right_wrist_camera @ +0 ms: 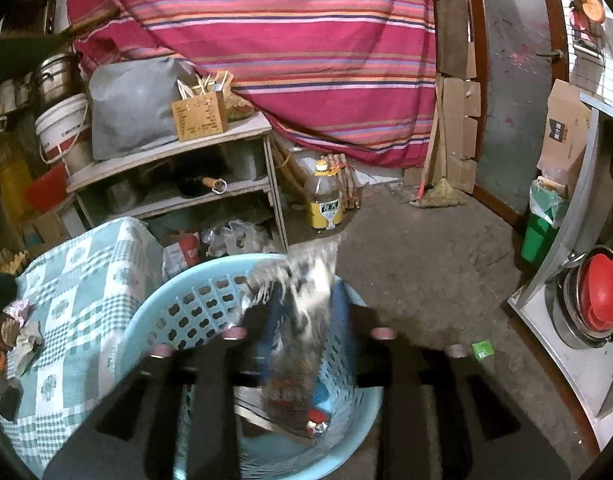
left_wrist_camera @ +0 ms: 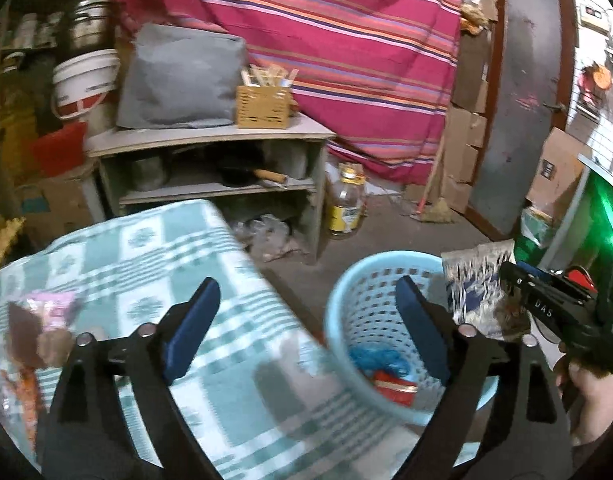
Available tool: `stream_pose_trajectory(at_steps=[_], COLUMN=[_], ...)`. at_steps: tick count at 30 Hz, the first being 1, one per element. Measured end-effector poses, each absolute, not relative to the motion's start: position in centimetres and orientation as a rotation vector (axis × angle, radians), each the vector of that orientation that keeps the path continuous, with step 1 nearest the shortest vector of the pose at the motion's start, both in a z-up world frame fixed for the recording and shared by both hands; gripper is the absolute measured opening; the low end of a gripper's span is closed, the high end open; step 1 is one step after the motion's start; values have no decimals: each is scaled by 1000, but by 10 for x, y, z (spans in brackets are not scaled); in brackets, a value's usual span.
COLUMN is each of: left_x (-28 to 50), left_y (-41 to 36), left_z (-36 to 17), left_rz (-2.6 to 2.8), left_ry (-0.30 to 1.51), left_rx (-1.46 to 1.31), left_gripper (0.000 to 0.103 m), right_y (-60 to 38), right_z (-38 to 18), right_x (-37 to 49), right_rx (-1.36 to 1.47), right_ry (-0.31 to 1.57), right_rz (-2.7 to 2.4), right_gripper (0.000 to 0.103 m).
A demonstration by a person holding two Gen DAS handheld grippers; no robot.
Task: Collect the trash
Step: 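Carry sponge and snack bag over the basket and open both tools, then move both open tools back toward the table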
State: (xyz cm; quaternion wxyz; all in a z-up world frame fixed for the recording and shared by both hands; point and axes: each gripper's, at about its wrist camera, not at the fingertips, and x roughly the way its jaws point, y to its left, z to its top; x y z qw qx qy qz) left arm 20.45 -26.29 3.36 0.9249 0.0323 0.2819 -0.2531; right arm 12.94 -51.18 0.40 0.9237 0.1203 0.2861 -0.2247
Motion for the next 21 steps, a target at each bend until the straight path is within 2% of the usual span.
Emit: stream_pose_trajectory(at_steps=[1,4,9,13,21], left_x=[204,202,199,200,201], left_y=[-255,-222,-165,-117,-31], left_z=[36,43,48,47,38], left_rz=[-507,-450,-363,-275,-134], left_ry=[573,554,536,533,541], left_rx=[65,59,61,75,92], left_gripper=[91,95,97,97,97], right_y=[-510,-506,-490,-463,-396], right_z=[3,-1,-2,3,9], right_x=[131,137,143,146,159], right_rx=[243,239,243,220,197], right_ry=[591,616,628,616,611], right_rz=[-467,-475,-468,-435,-326], right_gripper=[56,70,83,88,90])
